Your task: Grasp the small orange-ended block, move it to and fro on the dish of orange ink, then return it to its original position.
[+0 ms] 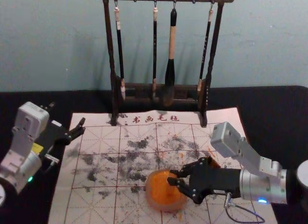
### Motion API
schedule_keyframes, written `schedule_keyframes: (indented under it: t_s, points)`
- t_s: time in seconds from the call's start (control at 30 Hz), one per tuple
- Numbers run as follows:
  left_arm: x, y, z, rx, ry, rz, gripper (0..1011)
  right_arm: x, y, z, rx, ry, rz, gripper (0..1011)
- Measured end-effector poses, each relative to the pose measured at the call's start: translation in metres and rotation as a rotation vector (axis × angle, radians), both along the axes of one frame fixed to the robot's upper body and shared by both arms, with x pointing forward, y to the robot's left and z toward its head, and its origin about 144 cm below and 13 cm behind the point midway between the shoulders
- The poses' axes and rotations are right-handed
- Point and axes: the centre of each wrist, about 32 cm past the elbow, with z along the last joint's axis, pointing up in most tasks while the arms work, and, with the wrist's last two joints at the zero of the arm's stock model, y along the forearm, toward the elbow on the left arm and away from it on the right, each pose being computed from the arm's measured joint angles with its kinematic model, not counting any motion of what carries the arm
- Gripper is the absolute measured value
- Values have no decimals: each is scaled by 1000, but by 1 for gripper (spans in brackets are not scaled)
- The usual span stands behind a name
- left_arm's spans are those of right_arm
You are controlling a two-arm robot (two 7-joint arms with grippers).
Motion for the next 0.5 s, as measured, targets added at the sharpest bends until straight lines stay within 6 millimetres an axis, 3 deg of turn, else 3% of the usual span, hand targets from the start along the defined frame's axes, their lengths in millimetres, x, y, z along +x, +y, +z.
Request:
schedule_keyframes:
  t_s: [0.5]
  points:
    - [0, 0, 0, 0, 0, 0, 1001, 3, 9, -2, -4, -8, 22, 82]
